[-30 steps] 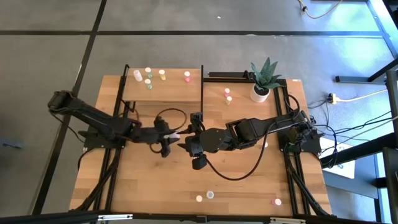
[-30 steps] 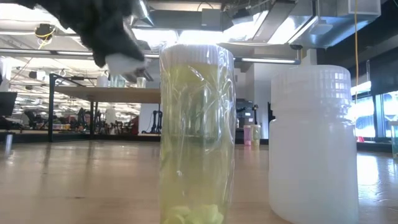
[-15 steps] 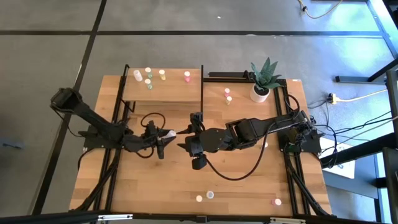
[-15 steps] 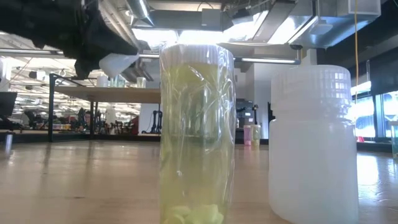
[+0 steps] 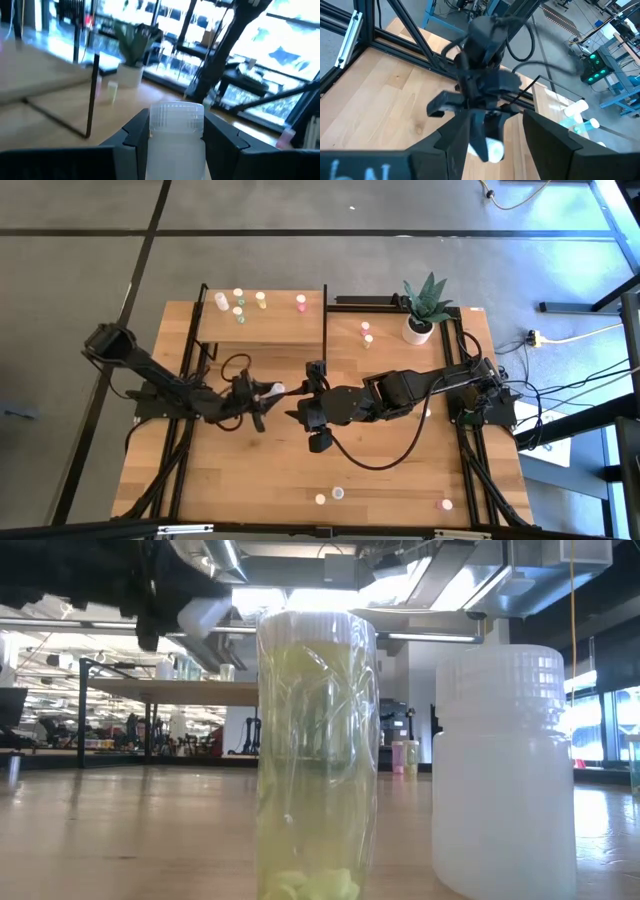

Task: Pick and place medicine bottles onto shelf by color
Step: Put the top white pill bottle aligned with the other white pill bottle on the shelf

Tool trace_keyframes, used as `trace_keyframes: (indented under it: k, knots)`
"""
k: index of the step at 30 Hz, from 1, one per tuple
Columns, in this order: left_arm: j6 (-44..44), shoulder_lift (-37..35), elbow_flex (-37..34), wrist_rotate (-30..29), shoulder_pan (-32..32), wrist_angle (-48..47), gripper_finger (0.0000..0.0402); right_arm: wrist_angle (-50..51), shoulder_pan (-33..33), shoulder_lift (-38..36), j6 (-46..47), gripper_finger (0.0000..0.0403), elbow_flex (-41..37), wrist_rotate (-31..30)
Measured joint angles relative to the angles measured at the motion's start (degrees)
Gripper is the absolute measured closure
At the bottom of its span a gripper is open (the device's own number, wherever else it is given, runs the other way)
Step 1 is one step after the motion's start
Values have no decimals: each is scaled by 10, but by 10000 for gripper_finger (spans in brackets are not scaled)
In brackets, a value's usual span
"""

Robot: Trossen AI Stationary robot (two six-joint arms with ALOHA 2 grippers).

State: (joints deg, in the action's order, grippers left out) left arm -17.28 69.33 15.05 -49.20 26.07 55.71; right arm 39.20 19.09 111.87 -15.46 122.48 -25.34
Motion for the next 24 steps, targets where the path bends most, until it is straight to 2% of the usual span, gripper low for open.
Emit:
trace_keyframes:
  k: [3, 7, 14, 18, 24]
  knots:
    - [60, -14, 0, -28, 14, 27, 271, 0, 0, 0, 0, 217, 0, 0]
    - [124, -49, 0, -105, 43, 44, 271, 0, 0, 0, 0, 217, 0, 0]
    - [257, -116, 0, -267, 96, 74, 270, 0, 0, 0, 0, 217, 0, 0]
    - [304, -154, 0, -362, 105, 75, 270, 0, 0, 0, 0, 217, 0, 0]
    - [340, -197, 0, -408, 75, 74, 270, 0, 0, 0, 0, 217, 0, 0]
